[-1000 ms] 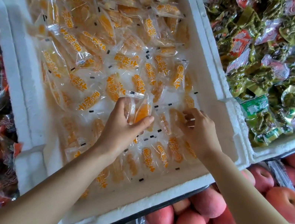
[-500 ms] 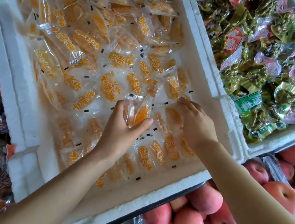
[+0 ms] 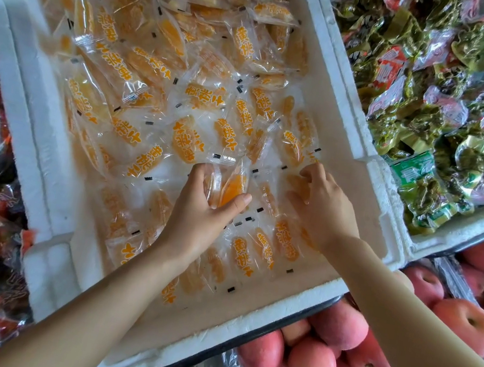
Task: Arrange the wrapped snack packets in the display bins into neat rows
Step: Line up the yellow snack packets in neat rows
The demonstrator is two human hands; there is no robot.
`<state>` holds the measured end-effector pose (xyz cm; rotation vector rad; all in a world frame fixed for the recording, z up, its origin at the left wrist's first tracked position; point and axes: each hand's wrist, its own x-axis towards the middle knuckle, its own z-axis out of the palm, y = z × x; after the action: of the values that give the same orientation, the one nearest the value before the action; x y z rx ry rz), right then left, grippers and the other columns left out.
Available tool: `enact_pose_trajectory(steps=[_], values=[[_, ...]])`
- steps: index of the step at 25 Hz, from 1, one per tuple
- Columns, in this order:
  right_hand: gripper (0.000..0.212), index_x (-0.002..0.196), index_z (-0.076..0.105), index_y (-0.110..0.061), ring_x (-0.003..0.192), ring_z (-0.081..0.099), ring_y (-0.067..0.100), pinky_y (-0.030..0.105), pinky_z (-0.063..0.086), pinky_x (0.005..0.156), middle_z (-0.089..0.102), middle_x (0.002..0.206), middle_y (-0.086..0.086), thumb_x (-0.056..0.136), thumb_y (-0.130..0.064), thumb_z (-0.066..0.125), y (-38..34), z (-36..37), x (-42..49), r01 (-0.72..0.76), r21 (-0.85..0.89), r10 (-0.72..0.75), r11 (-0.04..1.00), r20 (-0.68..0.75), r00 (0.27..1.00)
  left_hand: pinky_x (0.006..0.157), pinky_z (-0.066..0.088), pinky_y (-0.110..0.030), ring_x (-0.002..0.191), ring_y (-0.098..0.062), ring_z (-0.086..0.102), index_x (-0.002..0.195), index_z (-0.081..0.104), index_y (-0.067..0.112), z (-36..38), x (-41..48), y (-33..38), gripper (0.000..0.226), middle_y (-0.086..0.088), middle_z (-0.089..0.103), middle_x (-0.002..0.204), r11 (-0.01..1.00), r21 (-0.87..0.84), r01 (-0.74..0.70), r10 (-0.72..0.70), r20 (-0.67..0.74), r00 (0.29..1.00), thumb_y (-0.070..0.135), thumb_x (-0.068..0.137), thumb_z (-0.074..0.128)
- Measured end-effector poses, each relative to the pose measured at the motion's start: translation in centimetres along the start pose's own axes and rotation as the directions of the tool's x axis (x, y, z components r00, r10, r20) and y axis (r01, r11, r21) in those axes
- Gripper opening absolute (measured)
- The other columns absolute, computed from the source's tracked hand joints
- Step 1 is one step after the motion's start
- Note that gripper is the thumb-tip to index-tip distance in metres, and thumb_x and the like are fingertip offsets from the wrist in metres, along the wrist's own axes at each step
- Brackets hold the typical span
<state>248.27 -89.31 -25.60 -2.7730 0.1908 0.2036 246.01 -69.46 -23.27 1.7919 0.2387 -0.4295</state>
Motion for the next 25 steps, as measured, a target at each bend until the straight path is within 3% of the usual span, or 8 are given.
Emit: enact_pose_trajectory(steps=[4, 7, 11, 14, 16, 19, 22, 25], values=[[0.033, 0.115, 0.057, -0.015, 0.101, 0.057, 0.027, 0.040, 0.049, 0.081, 0.054, 0.117, 0.004, 0.089, -0.036, 0.061, -0.9, 0.3, 1.3, 0.000, 0.124, 0.007, 0.992, -0.050, 0.999, 0.094, 0.050, -0.047, 0.103, -0.023, 0.064, 0.126, 0.043, 0.027, 0.2, 0.0, -0.1, 0.059, -0.003, 0.063, 0.117, 1.000, 0.015, 0.006, -0.006, -0.012, 1.000, 0.045, 0.078, 0.072], [0.039, 0.130, 0.052, -0.028, 0.114, 0.049, 0.026, 0.037, 0.046, 0.081, 0.048, 0.129, 0.000, 0.092, -0.038, 0.052, -1.0, 0.5, 0.5, 0.033, -0.076, -0.033, 0.997, 0.003, 0.999, 0.097, 0.048, -0.048, 0.110, -0.025, 0.060, 0.125, 0.042, 0.030, 0.3, -0.2, -0.2, 0.064, -0.002, 0.061, 0.122, 0.999, 0.033, 0.007, -0.006, -0.011, 1.000, 0.053, 0.073, 0.071], [0.036, 0.123, 0.053, -0.018, 0.097, 0.057, 0.028, 0.034, 0.047, 0.072, 0.047, 0.123, 0.003, 0.089, -0.029, 0.059, -0.1, 0.5, 0.6, 0.011, -0.004, -0.011, 1.000, -0.027, 1.000, 0.098, 0.047, -0.049, 0.111, -0.026, 0.060, 0.126, 0.041, 0.031, 0.1, -0.2, -0.3, 0.061, -0.003, 0.060, 0.125, 0.999, 0.040, 0.016, -0.016, -0.013, 1.000, 0.051, 0.077, 0.070], [0.033, 0.114, 0.054, -0.013, 0.096, 0.056, 0.027, 0.036, 0.048, 0.072, 0.048, 0.118, 0.005, 0.088, -0.031, 0.063, -0.4, 0.5, 1.6, -0.011, -0.019, 0.010, 1.000, -0.023, 1.000, 0.095, 0.051, -0.043, 0.097, -0.015, 0.068, 0.126, 0.042, 0.027, 0.1, -0.3, -0.3, 0.058, -0.005, 0.060, 0.125, 1.000, 0.016, 0.008, -0.008, -0.020, 1.000, 0.047, 0.079, 0.070], [0.029, 0.115, 0.057, -0.012, 0.102, 0.053, 0.027, 0.035, 0.046, 0.074, 0.049, 0.117, 0.007, 0.092, -0.030, 0.056, -1.0, 0.0, 1.0, 0.038, -0.064, -0.044, 0.997, -0.094, 0.995, 0.085, 0.055, -0.030, 0.082, -0.006, 0.070, 0.126, 0.043, 0.022, 0.2, -0.8, 0.0, 0.051, -0.004, 0.062, 0.119, 1.000, -0.025, 0.000, 0.000, -0.020, 1.000, 0.036, 0.083, 0.068], [0.030, 0.123, 0.055, -0.015, 0.092, 0.060, 0.018, 0.032, 0.050, 0.076, 0.057, 0.111, 0.000, 0.096, -0.028, 0.049, -3.2, -0.8, -1.9, 0.135, 0.307, -0.122, 0.942, -0.060, 0.991, 0.076, 0.058, -0.026, 0.079, -0.008, 0.071, 0.121, 0.046, 0.017, 0.3, -1.7, 0.3, 0.040, -0.002, 0.065, 0.107, 0.990, -0.144, 0.015, -0.013, 0.010, 1.000, 0.026, 0.087, 0.064], [0.042, 0.133, 0.044, -0.017, 0.078, 0.064, 0.012, 0.027, 0.056, 0.070, 0.059, 0.096, -0.008, 0.093, -0.019, 0.056, -5.7, -1.6, -4.6, -0.076, 0.678, -0.145, 0.731, 0.264, 0.954, 0.065, 0.052, -0.013, 0.074, -0.001, 0.067, 0.112, 0.047, 0.010, 0.3, -3.1, 0.7, 0.019, 0.000, 0.064, 0.093, 0.980, -0.201, 0.007, 0.007, 0.069, 0.998, 0.021, 0.098, 0.048], [0.056, 0.131, 0.043, -0.020, 0.078, 0.064, 0.010, 0.025, 0.056, 0.065, 0.063, 0.102, 0.003, 0.082, -0.018, 0.070, -6.6, -2.5, -5.3, -0.308, 0.778, -0.107, 0.548, 0.429, 0.897, 0.060, 0.044, -0.007, 0.064, 0.009, 0.055, 0.096, 0.046, 0.014, -0.6, -4.6, 0.7, 0.010, 0.009, 0.054, 0.080, 0.995, -0.080, -0.065, 0.072, 0.082, 0.994, 0.018, 0.102, 0.038]])
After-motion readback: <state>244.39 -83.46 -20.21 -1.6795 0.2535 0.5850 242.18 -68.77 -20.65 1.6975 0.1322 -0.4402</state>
